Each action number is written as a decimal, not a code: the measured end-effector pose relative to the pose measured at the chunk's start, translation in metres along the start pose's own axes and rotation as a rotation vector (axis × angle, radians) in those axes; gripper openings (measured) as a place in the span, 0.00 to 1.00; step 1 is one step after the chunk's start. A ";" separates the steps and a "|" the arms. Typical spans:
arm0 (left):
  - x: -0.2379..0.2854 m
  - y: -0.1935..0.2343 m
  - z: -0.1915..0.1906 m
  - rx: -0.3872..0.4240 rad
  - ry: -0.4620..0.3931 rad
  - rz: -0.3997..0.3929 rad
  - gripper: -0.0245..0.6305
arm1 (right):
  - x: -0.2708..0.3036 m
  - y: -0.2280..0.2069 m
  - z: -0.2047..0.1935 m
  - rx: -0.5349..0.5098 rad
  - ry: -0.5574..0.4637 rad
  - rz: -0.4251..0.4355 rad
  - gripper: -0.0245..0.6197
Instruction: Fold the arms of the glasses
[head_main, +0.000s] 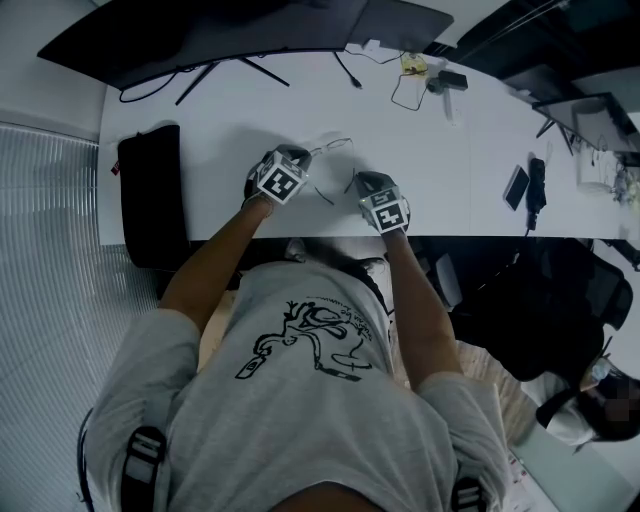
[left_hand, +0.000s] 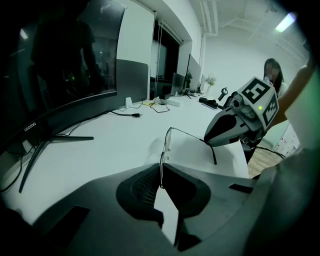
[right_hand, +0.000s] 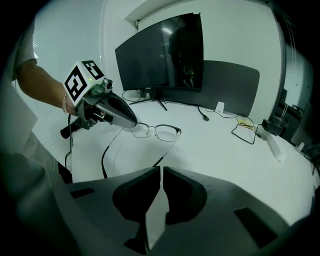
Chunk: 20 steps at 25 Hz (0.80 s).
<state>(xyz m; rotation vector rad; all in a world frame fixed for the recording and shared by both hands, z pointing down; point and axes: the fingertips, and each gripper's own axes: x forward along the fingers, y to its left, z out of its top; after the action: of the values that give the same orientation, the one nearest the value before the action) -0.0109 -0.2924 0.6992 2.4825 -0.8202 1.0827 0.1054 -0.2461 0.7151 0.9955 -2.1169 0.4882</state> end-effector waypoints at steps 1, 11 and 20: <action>0.000 0.000 0.000 0.000 0.000 -0.001 0.09 | 0.001 0.001 0.001 -0.001 0.001 0.002 0.08; -0.002 -0.006 -0.002 0.009 0.007 -0.009 0.09 | 0.005 0.012 0.007 -0.017 -0.002 0.035 0.10; -0.004 -0.011 -0.005 0.008 0.009 -0.012 0.09 | 0.008 0.021 0.010 -0.030 -0.003 0.054 0.13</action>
<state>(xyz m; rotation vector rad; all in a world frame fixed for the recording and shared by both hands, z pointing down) -0.0095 -0.2797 0.6991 2.4839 -0.7996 1.0942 0.0813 -0.2432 0.7142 0.9247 -2.1528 0.4805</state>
